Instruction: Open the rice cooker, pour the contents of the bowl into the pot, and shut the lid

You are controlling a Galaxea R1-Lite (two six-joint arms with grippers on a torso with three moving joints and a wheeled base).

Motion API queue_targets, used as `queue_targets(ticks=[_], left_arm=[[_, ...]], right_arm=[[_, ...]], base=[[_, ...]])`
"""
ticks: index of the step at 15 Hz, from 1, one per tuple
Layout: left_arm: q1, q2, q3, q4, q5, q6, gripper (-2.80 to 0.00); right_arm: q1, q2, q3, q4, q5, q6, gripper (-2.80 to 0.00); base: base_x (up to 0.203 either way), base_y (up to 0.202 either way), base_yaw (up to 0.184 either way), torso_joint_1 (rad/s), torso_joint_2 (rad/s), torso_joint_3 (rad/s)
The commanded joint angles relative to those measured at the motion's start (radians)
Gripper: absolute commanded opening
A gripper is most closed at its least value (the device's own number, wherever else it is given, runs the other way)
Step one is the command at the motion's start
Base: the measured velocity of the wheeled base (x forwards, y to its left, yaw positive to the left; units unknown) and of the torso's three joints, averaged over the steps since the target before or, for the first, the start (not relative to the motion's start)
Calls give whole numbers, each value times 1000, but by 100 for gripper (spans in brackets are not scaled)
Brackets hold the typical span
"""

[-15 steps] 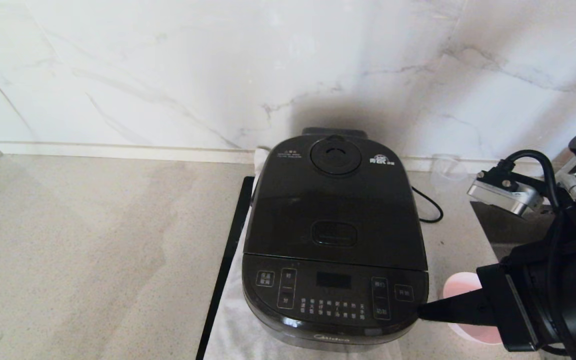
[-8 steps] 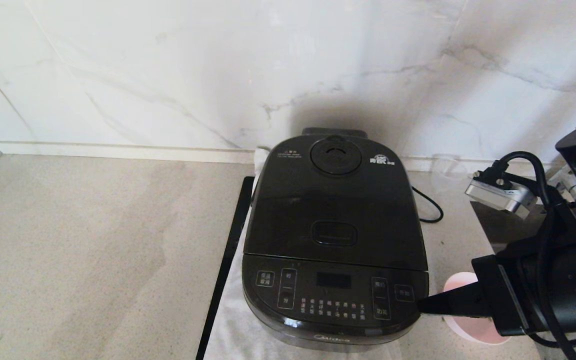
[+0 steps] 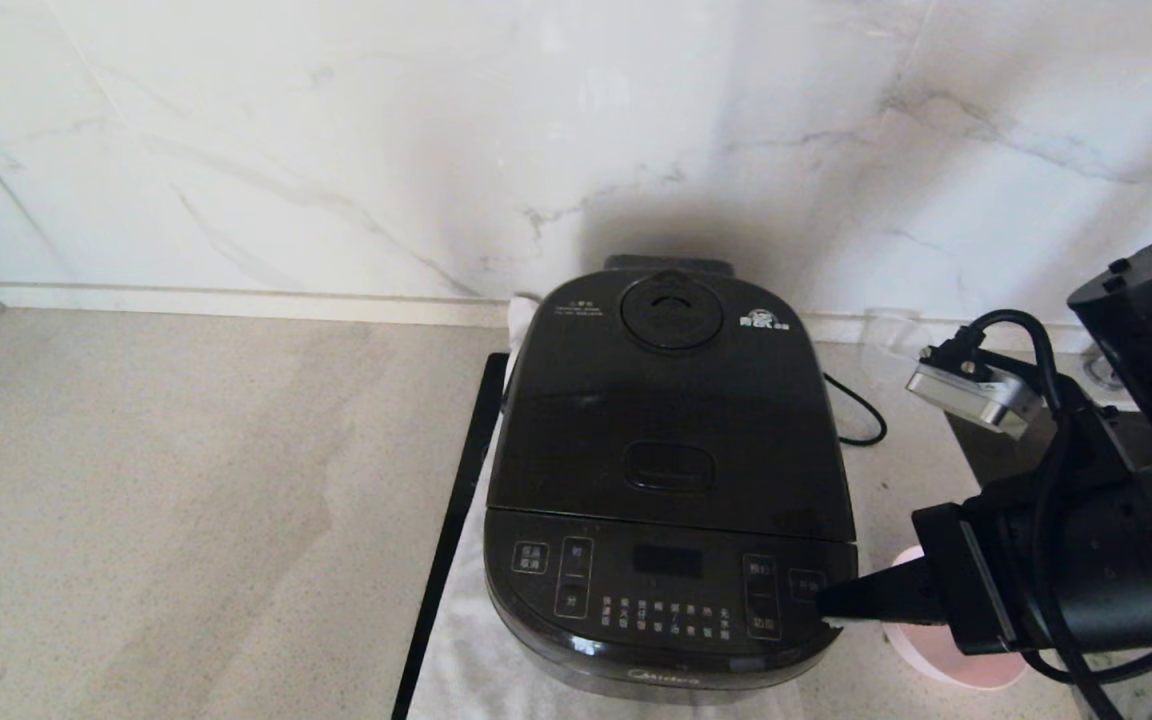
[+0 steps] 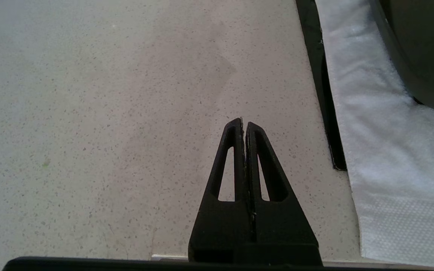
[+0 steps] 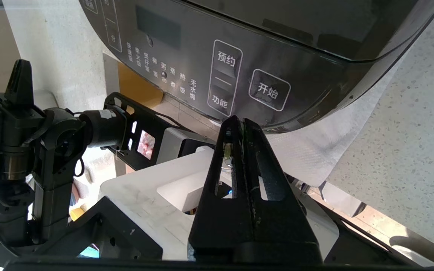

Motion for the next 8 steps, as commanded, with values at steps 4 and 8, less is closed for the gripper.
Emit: queue_targets(ticks=[4,8], left_arm=[[0,-1,0,0,0,1,-280],[-1,-1,0,0,0,1,-280]], right_arm=[[-14,25,-3,2,3,2,-280],[-15,39,-6,2,3,2,-280]], base=[[0,0,0,0,0,0],[0,0,0,0,0,0]])
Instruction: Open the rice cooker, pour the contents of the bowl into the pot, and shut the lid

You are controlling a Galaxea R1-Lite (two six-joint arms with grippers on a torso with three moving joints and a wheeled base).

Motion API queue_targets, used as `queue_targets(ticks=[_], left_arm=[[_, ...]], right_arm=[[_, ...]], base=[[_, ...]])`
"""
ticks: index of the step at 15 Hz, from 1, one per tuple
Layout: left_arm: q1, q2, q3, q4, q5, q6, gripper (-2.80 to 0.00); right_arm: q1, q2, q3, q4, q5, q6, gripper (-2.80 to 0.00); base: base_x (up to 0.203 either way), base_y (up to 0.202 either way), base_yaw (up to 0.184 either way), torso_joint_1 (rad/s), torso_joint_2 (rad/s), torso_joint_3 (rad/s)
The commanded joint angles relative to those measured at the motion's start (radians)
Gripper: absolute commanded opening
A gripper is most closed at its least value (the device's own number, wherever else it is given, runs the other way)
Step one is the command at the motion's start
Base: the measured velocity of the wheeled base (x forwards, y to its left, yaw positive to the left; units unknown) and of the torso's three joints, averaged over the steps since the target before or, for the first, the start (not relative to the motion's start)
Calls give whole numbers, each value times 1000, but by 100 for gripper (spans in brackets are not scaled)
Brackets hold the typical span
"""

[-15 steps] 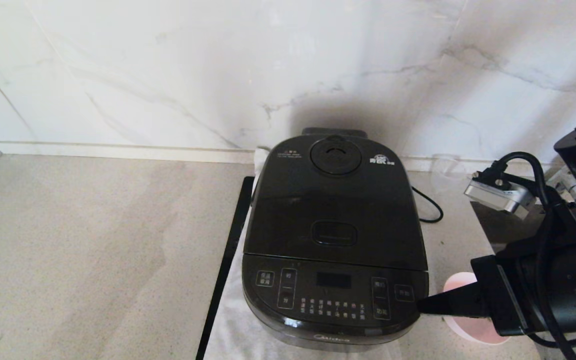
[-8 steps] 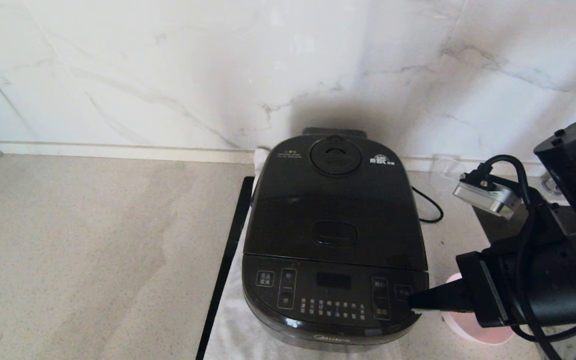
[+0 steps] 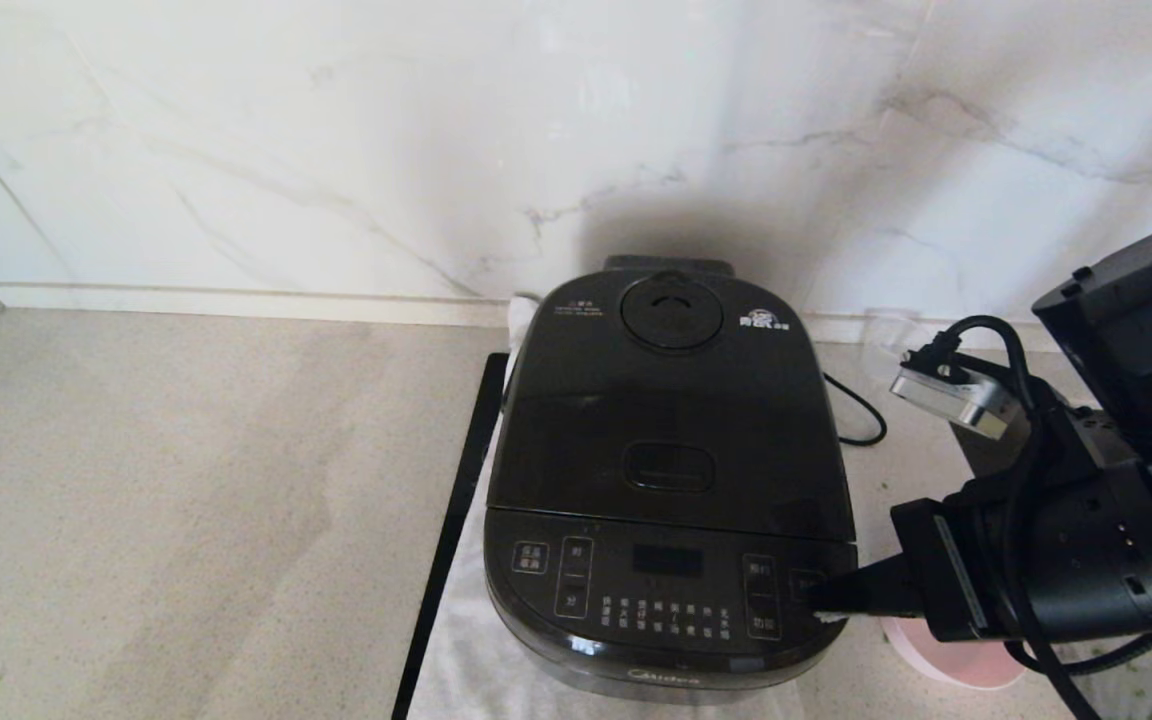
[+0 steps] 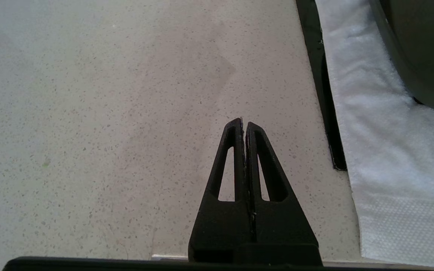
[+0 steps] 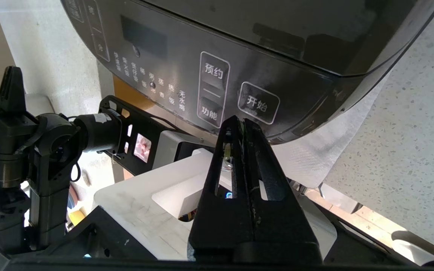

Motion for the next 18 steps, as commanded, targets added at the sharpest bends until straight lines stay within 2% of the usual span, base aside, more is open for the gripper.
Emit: queue_targets(ticks=[1,5,18], left_arm=[[1,-1,0,0,0,1,-280],[0,-1,0,0,-1,0,-280],[0,-1,0,0,0,-1,-280]], right_arm=[[0,11,-1,3,1,3,-280],[-16,30,6,-38,11,3,-280],[-23,51,9,-41,33,3,-280]], base=[[0,0,0,0,0,0],[0,0,0,0,0,0],[0,0,0,0,0,0]])
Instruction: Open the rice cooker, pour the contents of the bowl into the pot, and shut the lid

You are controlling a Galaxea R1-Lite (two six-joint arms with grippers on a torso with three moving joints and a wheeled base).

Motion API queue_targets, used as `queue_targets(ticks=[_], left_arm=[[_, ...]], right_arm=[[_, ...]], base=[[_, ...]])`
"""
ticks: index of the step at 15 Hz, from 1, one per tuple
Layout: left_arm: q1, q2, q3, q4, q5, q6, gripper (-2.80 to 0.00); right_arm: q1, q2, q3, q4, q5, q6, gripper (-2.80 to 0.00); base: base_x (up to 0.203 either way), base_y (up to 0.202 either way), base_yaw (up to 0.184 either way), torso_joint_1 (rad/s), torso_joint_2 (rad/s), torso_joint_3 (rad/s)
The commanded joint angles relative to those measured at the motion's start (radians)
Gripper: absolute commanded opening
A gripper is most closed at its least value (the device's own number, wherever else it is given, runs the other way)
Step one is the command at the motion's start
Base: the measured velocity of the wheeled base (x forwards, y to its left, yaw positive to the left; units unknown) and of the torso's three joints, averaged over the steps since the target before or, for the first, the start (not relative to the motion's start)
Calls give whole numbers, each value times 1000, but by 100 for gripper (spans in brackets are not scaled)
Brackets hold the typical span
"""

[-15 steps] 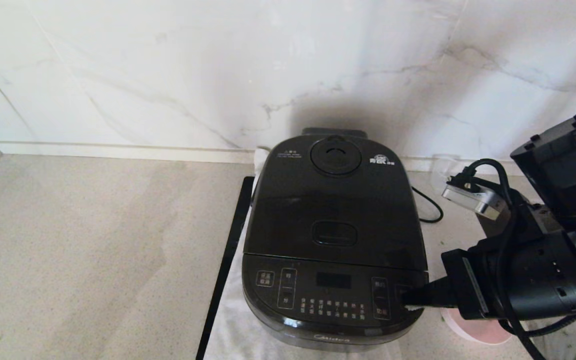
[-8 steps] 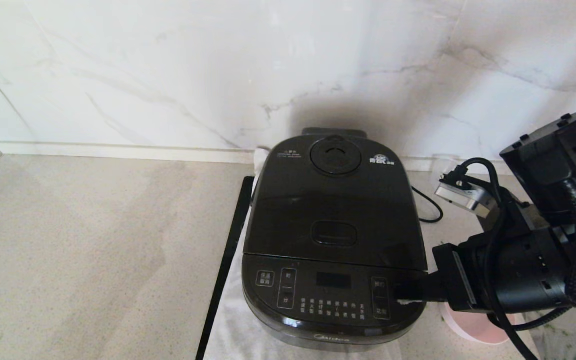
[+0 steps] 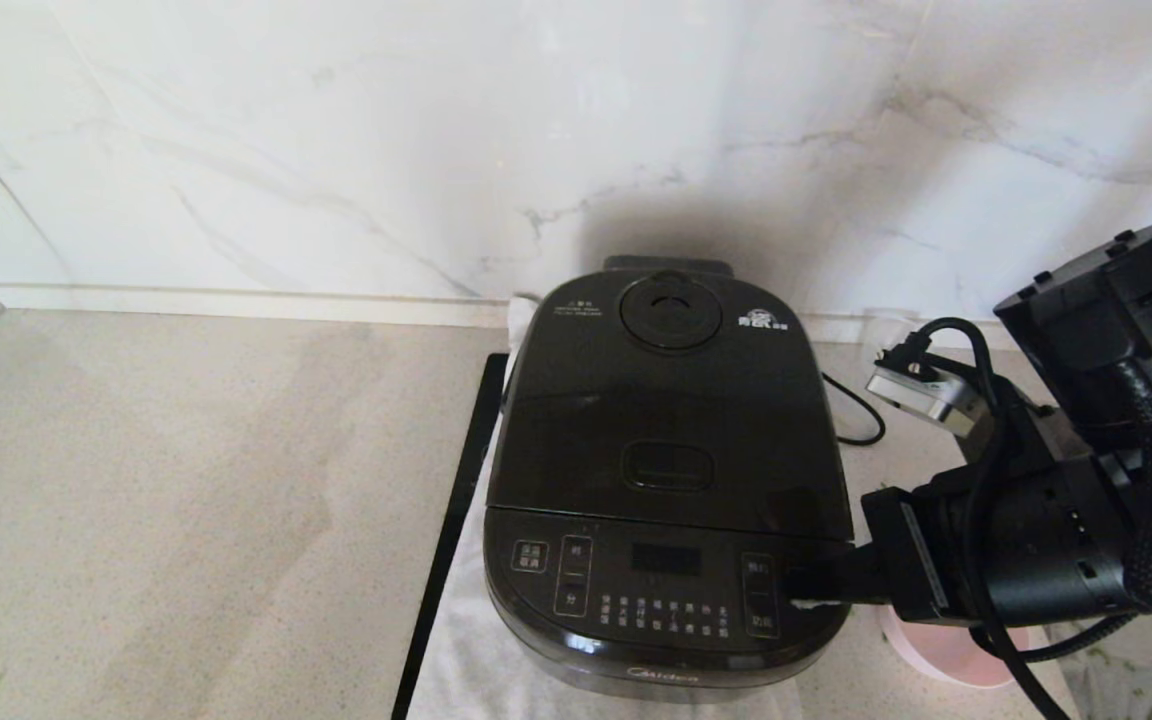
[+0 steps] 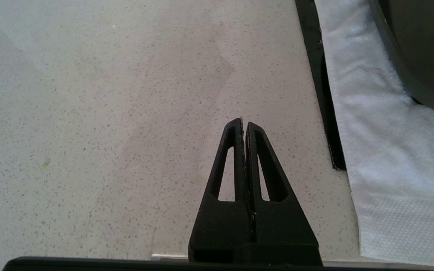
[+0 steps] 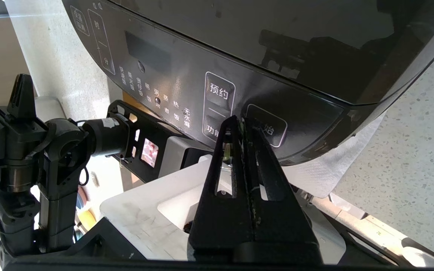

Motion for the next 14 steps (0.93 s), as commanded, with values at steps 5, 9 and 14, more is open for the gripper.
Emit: queue_targets(ticks=[5,9,14], left_arm=[[0,-1,0,0,0,0,-280],[0,-1,0,0,-1,1,-280],[0,-1,0,0,0,0,-280]], right_arm=[[-9,8,12,4,9,4,-280],[-25,5,48,-36,19,4,-280],[-35,-3,59,-48,27,3,-280]], base=[[0,0,0,0,0,0],[0,0,0,0,0,0],[0,0,0,0,0,0]])
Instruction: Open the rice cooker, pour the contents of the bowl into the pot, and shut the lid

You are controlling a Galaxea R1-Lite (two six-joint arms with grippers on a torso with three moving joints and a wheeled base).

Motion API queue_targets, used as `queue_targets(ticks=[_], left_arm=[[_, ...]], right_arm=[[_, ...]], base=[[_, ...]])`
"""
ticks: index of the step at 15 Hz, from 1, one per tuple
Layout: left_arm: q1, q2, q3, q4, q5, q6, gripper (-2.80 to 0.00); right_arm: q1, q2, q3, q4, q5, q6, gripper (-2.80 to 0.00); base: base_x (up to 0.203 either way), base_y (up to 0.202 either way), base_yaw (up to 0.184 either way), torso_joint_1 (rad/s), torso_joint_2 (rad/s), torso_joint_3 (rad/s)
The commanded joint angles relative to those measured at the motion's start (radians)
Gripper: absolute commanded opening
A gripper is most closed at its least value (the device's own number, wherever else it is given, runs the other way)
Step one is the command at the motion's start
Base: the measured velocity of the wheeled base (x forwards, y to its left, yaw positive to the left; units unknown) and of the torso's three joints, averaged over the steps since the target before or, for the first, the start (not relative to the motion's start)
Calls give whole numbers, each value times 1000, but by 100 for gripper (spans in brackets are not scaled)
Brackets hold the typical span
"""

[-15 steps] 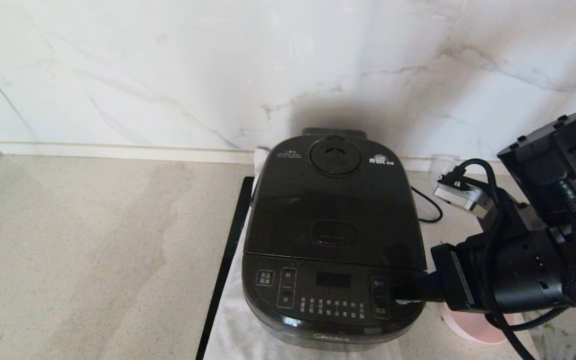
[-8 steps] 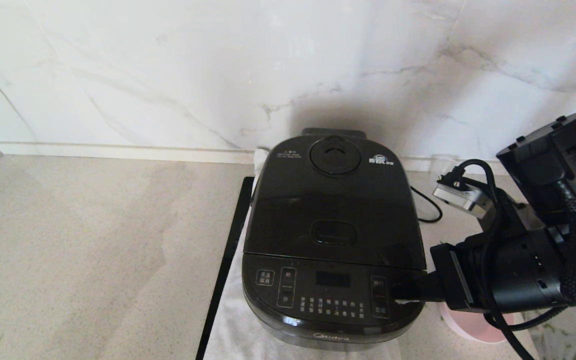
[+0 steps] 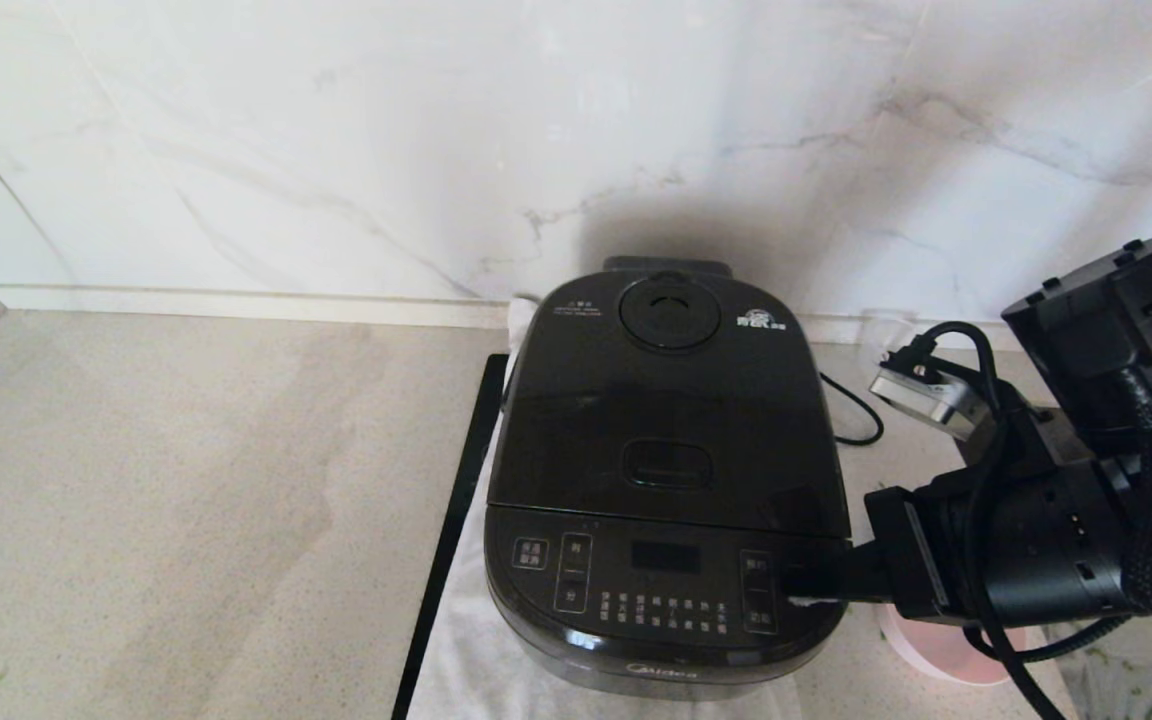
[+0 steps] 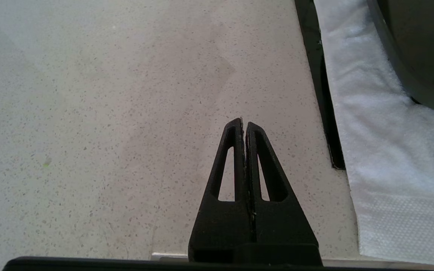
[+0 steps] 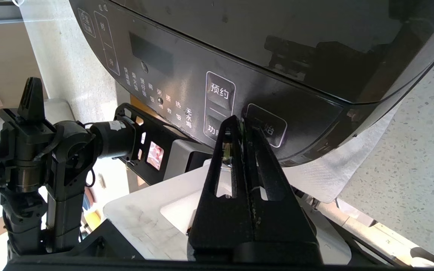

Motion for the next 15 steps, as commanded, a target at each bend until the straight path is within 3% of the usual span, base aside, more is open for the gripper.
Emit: queue_targets(ticks=[1,11,15], left_arm=[[0,-1,0,0,0,1,-280],[0,-1,0,0,0,0,-280],[0,-1,0,0,0,0,-280]], right_arm=[[-1,-2,3,4,0,4,-280],[-2,-37,-15,5,1,7,-280],[-27,-110,-87,20,0,8,-280]], base=[[0,0,0,0,0,0],[0,0,0,0,0,0],[0,0,0,0,0,0]])
